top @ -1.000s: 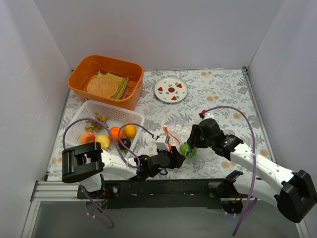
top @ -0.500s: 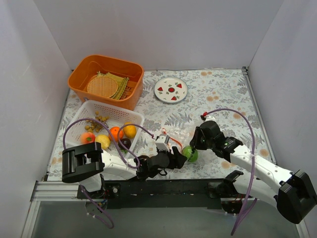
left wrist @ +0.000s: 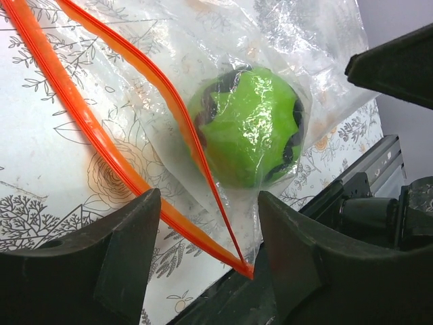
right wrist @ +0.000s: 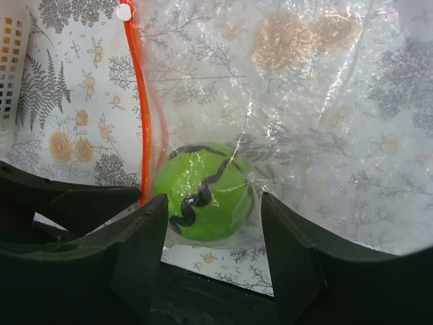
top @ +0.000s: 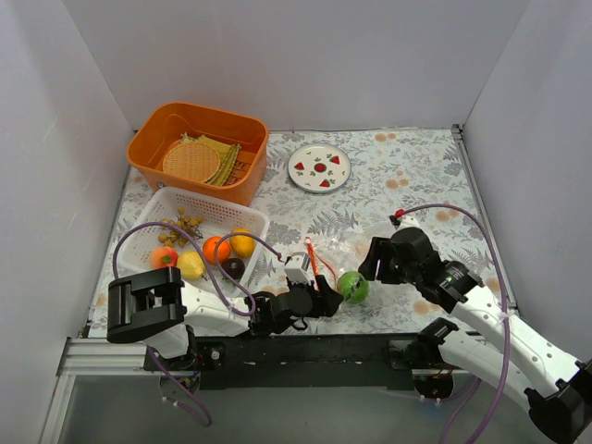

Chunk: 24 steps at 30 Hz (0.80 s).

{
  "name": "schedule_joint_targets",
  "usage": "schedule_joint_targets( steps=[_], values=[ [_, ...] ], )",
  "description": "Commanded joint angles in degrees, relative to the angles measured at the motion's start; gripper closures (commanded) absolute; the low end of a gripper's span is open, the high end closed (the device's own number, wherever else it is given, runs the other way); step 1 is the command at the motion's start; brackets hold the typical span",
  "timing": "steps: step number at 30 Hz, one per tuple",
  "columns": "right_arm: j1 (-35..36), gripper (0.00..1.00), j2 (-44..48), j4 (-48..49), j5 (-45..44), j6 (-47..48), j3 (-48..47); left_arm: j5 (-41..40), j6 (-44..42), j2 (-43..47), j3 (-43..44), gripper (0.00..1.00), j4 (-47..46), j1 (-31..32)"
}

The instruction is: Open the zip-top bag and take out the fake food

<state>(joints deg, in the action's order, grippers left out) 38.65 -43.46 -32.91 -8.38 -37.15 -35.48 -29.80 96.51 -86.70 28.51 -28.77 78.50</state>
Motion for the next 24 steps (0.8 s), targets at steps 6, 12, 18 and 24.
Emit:
schedule_joint_targets(
  steps=[6, 12, 18, 24],
  values=[
    [0.2, 0.59, 4.4, -2.2, -1.2, -4.7, 7.2, -1.7, -0.8, 2.1, 0.8, 0.46, 0.7, 0.3],
    [-0.1, 0.72, -1.0, 4.2, -1.9, -4.6, 11.4, -2.2, -0.6, 3.4, -0.4, 0.44, -0.5, 0.3],
    [-0.9, 0.72, -6.6, 9.0, -3.0, -1.3, 11.9, -4.9, 0.7, 8.3, -2.9, 0.41, 1.2, 0.3],
    [-1.6, 0.79, -10.1, 12.2, -1.4, 0.9, 11.6, -6.2, 6.8, 9.0, 2.6, 0.52, 15.2, -2.6]
  ],
)
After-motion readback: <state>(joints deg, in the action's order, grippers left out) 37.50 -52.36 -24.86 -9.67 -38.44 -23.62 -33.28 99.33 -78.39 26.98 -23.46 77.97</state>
